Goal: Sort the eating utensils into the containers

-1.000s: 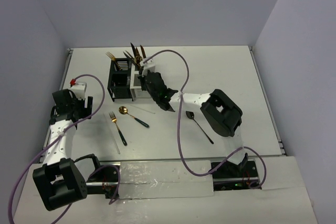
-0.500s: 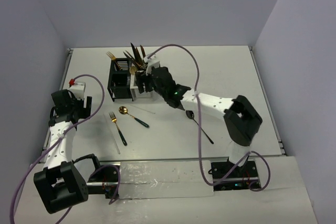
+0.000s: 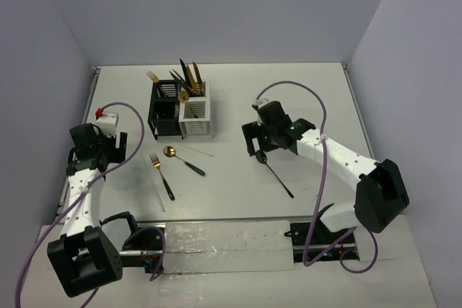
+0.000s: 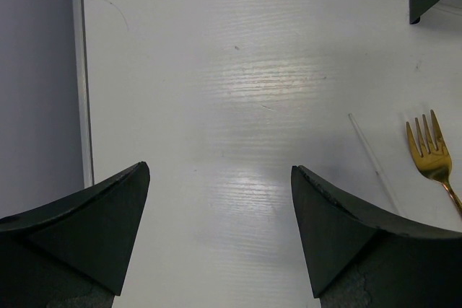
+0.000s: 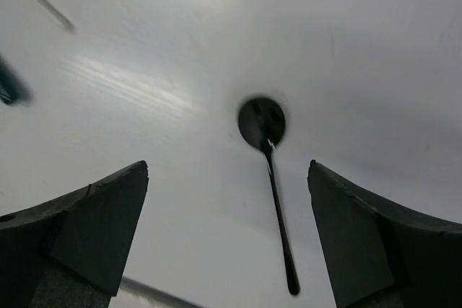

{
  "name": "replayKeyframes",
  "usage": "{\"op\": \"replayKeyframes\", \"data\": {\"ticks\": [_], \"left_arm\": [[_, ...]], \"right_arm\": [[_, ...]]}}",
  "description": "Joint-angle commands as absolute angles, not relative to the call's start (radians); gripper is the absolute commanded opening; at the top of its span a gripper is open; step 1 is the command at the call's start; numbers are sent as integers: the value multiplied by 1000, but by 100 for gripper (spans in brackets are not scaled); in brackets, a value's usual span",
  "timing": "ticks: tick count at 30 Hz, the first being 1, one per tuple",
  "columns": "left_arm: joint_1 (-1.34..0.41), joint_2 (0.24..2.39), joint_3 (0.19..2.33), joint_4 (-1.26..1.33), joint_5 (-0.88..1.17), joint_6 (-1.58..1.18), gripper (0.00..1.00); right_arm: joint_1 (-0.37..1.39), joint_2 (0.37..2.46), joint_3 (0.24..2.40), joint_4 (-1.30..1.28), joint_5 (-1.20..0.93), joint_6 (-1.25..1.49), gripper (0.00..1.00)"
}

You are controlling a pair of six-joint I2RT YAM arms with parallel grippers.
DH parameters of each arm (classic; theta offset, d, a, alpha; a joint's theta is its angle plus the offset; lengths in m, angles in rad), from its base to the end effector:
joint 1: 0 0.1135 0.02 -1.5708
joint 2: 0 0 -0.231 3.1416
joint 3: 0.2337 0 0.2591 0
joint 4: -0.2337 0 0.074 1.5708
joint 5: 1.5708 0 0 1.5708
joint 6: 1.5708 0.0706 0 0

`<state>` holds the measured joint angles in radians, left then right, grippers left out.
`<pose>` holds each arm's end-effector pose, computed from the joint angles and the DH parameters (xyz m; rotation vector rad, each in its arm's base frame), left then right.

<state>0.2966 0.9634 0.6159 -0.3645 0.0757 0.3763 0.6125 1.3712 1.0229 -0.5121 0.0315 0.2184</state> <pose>0.2453 0.0694 0.1794 0.1312 2.2907 0.2648 0.2679 0.1855 0.2007 -0.4673 2.4142 0.3327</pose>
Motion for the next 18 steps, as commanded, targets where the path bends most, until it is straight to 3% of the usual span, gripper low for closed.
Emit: {"op": "replayKeyframes", "data": {"ticks": [1, 8, 13, 17, 18], "left_arm": [[304, 942, 661, -376, 121, 370, 89], [304, 931, 635, -367, 109, 379, 89], [305, 919, 640, -373, 97, 387, 89], [305, 914, 638, -374, 75, 393, 89], [305, 914, 637, -373, 72, 394, 89]], "right_arm": [[575, 1368, 974, -656, 25, 256, 97], [539, 1540, 942, -658, -48, 219, 84], [531, 1664, 1009, -680, -46, 199, 66], [531, 1727, 1028, -703, -67, 184, 61], [531, 1730, 1029, -707, -67, 184, 47]]}}
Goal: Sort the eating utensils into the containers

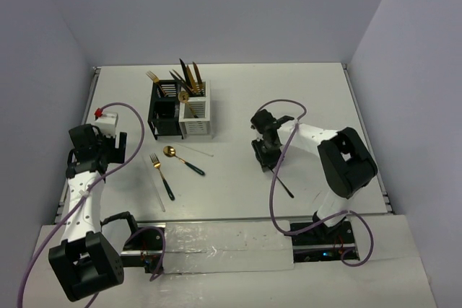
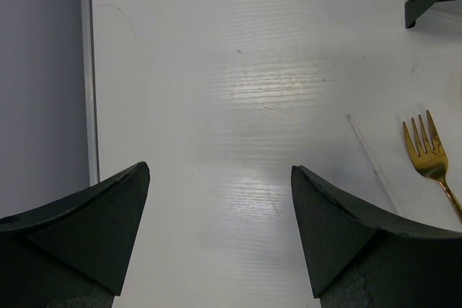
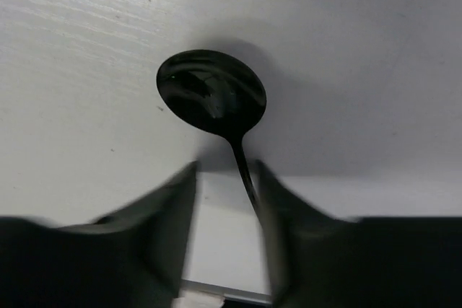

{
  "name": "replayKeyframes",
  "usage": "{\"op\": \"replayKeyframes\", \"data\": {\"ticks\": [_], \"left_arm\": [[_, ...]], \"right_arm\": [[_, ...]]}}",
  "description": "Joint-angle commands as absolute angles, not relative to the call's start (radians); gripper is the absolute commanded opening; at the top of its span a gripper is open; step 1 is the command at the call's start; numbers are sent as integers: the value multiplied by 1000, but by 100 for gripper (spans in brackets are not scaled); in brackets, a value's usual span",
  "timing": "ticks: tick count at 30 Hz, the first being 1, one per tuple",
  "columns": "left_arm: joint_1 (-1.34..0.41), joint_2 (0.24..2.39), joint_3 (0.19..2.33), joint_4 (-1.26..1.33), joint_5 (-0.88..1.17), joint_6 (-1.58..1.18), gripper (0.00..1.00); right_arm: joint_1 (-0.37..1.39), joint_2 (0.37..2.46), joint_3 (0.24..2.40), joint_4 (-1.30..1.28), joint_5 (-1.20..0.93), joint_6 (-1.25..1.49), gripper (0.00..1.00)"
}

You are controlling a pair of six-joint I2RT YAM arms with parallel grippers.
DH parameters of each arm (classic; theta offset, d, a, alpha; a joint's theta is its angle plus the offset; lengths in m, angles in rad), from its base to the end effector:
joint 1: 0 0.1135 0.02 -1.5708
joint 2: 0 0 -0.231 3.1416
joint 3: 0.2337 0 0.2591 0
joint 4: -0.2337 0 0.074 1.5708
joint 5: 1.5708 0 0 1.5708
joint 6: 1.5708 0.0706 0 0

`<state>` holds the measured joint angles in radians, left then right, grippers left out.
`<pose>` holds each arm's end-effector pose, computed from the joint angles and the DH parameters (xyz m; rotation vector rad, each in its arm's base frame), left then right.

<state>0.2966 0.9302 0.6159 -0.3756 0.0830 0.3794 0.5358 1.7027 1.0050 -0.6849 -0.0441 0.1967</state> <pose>0.2423 0.0679 0.1860 0.1384 2.2675 0.2660 0.2642 0.1605 0.0846 -0.5085 2.9336 0.1619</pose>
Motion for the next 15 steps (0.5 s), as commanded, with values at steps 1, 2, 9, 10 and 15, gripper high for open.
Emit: {"op": "replayKeyframes", "data": {"ticks": [1, 2, 9, 10, 15], "left_arm": [[305, 916, 637, -370, 71, 394, 89], [304, 917, 637, -368, 71, 394, 89], [305, 923, 649, -370, 67, 393, 89], [305, 923, 650, -370, 67, 393, 89], [307, 939, 658, -365, 64, 390, 89]], "right_arm": [[532, 1732, 1031, -706, -66, 184, 35], [534, 1729, 1031, -707, -66, 184, 25], [575, 1632, 1037, -703, 62, 184, 0], [586, 1609, 1043, -696, 90, 183, 0], [794, 1376, 1112, -418, 519, 141, 0]]}}
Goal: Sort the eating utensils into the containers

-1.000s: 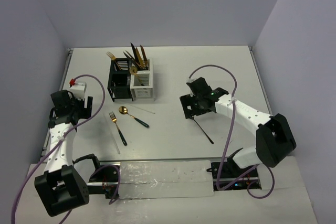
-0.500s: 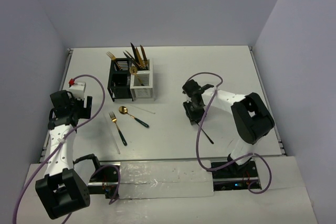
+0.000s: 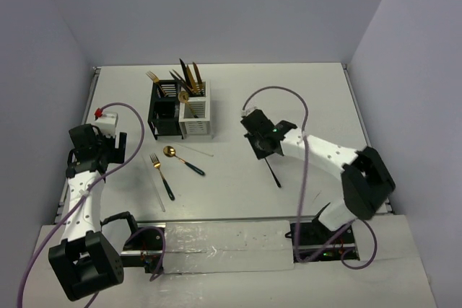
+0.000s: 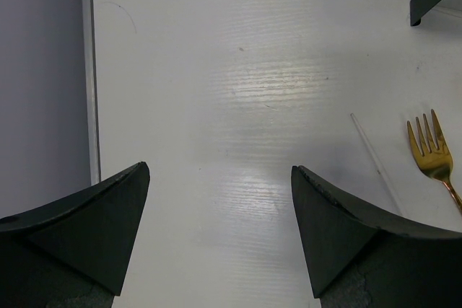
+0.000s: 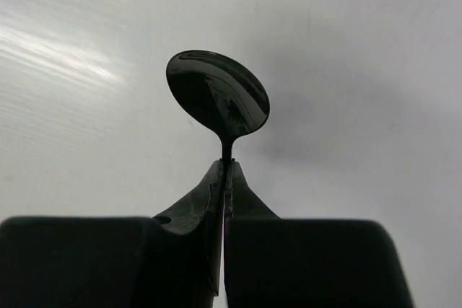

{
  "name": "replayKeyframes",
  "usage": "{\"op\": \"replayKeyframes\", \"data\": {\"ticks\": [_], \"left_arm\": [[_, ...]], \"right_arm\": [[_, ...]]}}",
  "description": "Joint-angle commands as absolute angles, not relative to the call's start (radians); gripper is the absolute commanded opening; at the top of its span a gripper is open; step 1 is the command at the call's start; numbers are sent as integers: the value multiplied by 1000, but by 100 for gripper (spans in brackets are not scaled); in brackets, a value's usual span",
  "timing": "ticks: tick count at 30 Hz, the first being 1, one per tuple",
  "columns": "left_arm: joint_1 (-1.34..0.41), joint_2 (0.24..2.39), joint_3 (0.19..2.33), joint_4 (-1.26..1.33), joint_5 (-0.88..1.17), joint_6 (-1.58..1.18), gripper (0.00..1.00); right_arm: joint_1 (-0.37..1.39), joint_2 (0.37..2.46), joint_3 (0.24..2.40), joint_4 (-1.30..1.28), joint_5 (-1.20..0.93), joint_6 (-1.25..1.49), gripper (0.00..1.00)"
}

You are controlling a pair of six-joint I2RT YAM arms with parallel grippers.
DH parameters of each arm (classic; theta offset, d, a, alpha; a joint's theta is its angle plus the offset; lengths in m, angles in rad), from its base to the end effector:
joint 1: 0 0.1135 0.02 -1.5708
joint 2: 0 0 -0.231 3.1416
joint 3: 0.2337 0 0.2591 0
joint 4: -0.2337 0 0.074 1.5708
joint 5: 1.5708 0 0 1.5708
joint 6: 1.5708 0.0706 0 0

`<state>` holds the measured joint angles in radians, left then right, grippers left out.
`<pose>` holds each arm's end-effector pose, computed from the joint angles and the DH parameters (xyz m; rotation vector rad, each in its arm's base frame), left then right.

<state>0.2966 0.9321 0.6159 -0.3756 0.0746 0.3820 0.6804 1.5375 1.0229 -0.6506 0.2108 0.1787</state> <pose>0.2423 0.0685 0.1855 0.1370 2.2711 0.2759 0.2562 0.1884 0.1411 -0.6103 2.6173 -0.0283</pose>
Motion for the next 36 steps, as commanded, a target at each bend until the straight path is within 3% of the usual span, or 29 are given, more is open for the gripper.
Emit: {"op": "replayKeyframes", "data": {"ticks": [1, 4, 5, 8, 14, 23, 25, 28, 29, 31, 36], "left_arm": [[305, 942, 664, -364, 64, 387, 89], [305, 945, 679, -371, 67, 371, 89], [305, 942, 681, -376, 72, 365, 89], [305, 927, 683, -396, 90, 362, 89], [305, 910, 660, -400, 78, 374, 89], [305, 914, 632, -374, 64, 380, 89], [305, 916, 632, -371, 66, 380, 89], [307, 913, 635, -374, 61, 380, 89], [307, 911, 635, -376, 61, 379, 89], [307, 910, 640, -380, 64, 380, 89], [307, 908, 637, -384, 83, 379, 89]], "right_arm": [[831, 1302, 1098, -314, 563, 109, 0], [894, 1203, 964, 270, 519, -46, 0], [893, 1206, 889, 578, 487, -57, 0], [893, 1343, 908, 939, 434, -83, 0], [893, 1734, 1253, 876, 462, -130, 0], [884, 1902, 1380, 648, 437, -52, 0], [877, 1951, 1473, 536, 373, -38, 0], [874, 2029, 1641, 168, 310, -17, 1], [874, 2034, 1655, 137, 301, -18, 20], [874, 2016, 1645, 100, 292, -18, 49], [874, 1913, 1591, 58, 272, -14, 61]]}}
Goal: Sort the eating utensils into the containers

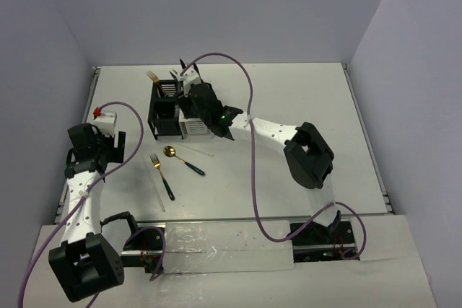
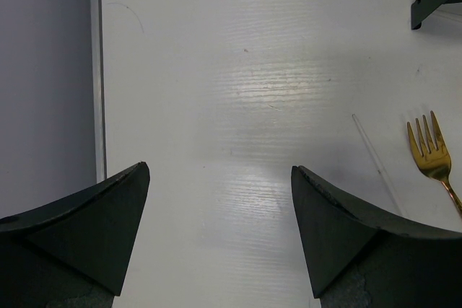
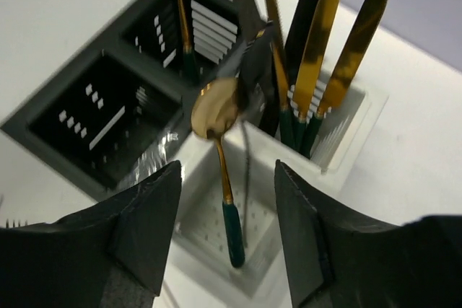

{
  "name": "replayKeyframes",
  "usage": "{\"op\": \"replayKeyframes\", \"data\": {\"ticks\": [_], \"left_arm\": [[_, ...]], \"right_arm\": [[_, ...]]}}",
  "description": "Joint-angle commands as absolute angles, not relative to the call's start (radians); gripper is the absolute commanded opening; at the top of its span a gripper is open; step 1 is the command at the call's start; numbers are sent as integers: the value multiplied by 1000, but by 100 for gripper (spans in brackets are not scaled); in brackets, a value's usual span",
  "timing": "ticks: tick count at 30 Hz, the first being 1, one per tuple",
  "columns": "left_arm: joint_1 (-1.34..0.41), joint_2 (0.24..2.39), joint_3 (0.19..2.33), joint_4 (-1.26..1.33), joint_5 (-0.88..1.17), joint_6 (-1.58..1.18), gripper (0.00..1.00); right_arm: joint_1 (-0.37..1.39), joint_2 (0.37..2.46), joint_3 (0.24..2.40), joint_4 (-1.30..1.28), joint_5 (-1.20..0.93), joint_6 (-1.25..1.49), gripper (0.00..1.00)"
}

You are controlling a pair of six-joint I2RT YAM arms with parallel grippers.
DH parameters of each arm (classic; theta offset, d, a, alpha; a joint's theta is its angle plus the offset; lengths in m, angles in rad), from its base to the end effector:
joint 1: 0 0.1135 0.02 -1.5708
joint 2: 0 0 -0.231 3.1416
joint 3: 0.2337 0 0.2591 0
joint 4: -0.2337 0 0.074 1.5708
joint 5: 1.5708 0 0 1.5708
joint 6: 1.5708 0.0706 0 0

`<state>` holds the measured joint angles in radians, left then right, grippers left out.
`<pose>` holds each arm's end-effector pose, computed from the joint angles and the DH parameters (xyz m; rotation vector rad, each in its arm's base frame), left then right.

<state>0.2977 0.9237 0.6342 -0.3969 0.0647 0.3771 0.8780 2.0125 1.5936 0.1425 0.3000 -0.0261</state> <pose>0.2415 0.0693 0.1918 0.1249 2.2681 0.2866 0.3415 0.3787 0.2360 -0.6128 1.7418 0.3204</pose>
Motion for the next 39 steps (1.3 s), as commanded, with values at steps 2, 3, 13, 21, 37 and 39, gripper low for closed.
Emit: {"op": "replayKeyframes", "data": {"ticks": [2, 3, 13, 21, 37, 39], "left_arm": [[307, 908, 637, -387, 80, 379, 89], [307, 907, 640, -388, 77, 379, 89], [307, 900, 643, -403, 86, 373, 90], [307, 890, 667, -442, 104, 367, 89], [308, 882, 663, -433, 86, 373, 90], [307, 882, 655, -428, 86, 373, 90]], "right_arm": [[879, 1865, 1604, -30, 229, -12, 63], [887, 1852, 1626, -70, 197, -14, 63], [1058, 1977, 1623, -538, 83, 74, 70], [1075, 2126, 1758, -583, 87, 92, 80], [1074, 2280, 1848, -690, 37, 51, 24], [1074, 2272, 1839, -689, 50, 37, 0]]}}
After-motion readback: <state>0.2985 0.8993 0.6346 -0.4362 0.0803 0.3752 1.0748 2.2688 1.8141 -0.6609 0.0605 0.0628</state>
